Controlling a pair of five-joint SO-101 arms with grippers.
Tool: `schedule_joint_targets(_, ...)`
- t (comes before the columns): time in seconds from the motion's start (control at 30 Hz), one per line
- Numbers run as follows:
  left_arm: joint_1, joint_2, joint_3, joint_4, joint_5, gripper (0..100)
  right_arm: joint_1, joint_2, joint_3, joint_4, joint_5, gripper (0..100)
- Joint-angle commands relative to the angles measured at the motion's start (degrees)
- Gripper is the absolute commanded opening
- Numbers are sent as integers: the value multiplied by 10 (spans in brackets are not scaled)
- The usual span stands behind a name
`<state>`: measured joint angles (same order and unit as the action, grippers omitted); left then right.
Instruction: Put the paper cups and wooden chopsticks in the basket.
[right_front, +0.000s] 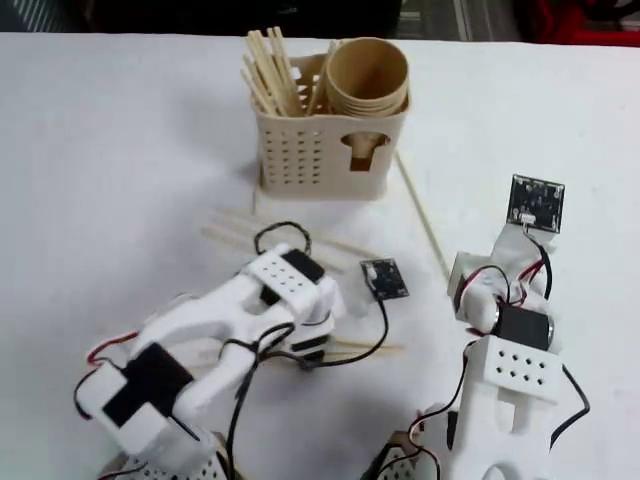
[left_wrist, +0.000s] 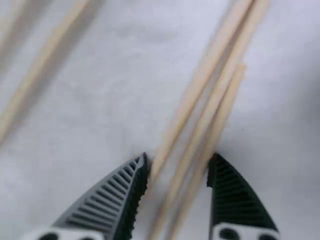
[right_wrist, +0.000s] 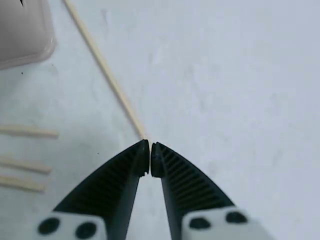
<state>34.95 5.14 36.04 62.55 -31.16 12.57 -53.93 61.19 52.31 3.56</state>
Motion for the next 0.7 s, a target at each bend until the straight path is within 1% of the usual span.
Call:
schedule_joint_targets(0.0, 5, 44, -63, 18, 7, 107, 7, -9, -4, -11, -3, 19)
schedule_joint_targets(0.1, 5, 75, -97, 40, 7, 24, 7, -9, -3, -11, -3, 19)
schedule_joint_targets(0.43, 5, 81, -111, 82, 7, 22, 7, -9, -3, -11, -3, 19)
schedule_joint_targets(0.53, 2, 43, -105, 94, 7, 22, 7, -9, -3, -11, -3, 19)
schedule_joint_targets(0.67, 0, -42, -110, 142, 22, 22, 7, -9, -3, -11, -3, 19)
